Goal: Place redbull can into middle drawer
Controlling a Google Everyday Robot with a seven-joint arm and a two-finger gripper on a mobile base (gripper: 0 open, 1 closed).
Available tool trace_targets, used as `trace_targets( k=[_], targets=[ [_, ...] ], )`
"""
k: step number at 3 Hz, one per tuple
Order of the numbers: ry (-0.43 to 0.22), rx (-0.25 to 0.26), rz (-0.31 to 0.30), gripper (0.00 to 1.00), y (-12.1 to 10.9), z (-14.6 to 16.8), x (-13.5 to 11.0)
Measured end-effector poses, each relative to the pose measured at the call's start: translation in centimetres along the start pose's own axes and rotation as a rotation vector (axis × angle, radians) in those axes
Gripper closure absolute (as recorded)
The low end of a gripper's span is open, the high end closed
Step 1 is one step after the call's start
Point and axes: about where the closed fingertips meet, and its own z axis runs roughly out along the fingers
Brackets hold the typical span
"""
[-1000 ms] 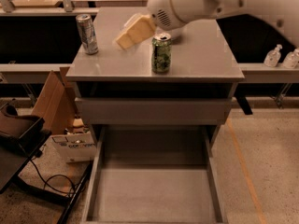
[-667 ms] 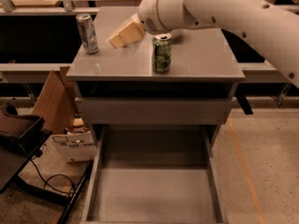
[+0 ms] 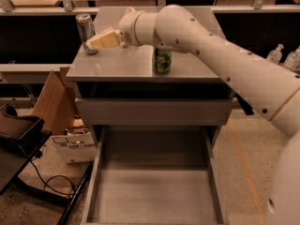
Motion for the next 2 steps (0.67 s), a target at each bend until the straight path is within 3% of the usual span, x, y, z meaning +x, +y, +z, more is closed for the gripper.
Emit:
trace_targets(
  k=[1, 2],
  targets=[
    [0.010, 0.016, 0.020, 0.00, 0.8, 3.3, 0.4],
    [0.011, 0.060, 0.047, 0.00, 0.0, 5.8, 0.7]
  ],
)
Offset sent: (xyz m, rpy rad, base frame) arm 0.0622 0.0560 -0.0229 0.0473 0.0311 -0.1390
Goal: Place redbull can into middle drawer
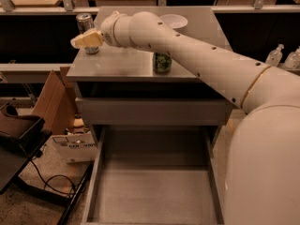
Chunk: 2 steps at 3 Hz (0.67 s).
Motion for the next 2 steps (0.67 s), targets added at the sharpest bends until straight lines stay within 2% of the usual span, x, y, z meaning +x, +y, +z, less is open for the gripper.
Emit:
trace_targets(
  k=[1, 2],
  targets=[
    [0.002, 0.044, 0.035, 0.00, -0.6, 2.0, -0.1],
    [-0.020, 0.088, 0.095, 0.00, -1.6, 3.7, -0.1]
  ],
)
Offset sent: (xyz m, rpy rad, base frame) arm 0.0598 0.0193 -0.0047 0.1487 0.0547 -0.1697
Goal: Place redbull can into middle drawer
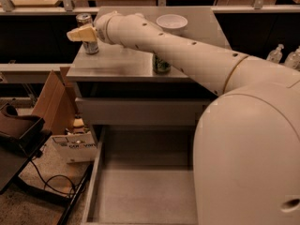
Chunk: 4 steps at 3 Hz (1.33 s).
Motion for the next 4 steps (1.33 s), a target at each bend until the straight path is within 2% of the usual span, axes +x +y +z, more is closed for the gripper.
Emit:
trace_targets(
  k=[1, 2, 3, 4],
  targets=[
    [-0.041, 0.021, 0.055, 0.00, -0.4, 1.6, -0.4],
    [-0.063, 0.032, 0.079, 0.00, -0.1, 3.0, -0.8],
    [-0.070, 0.036, 0.077, 0.18, 0.4, 4.2, -1.0],
    [-0.057, 0.038, 0.083, 0.41, 0.9, 5.1, -0.7]
  ],
)
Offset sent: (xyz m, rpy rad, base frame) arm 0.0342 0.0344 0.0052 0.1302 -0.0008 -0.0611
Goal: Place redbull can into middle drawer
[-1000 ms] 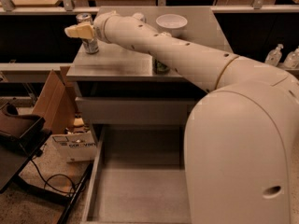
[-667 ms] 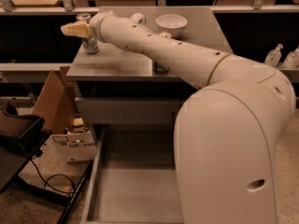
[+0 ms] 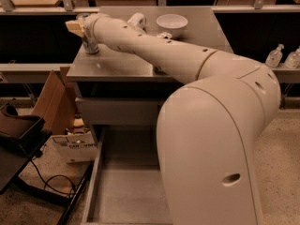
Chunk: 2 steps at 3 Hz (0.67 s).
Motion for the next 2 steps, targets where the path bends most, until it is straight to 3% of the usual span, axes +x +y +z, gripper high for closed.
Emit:
trace_targets(
  k=[2],
  targets=[
    [0.001, -0.004, 0.000, 0.87, 0.28, 0.19, 0.09]
  ],
)
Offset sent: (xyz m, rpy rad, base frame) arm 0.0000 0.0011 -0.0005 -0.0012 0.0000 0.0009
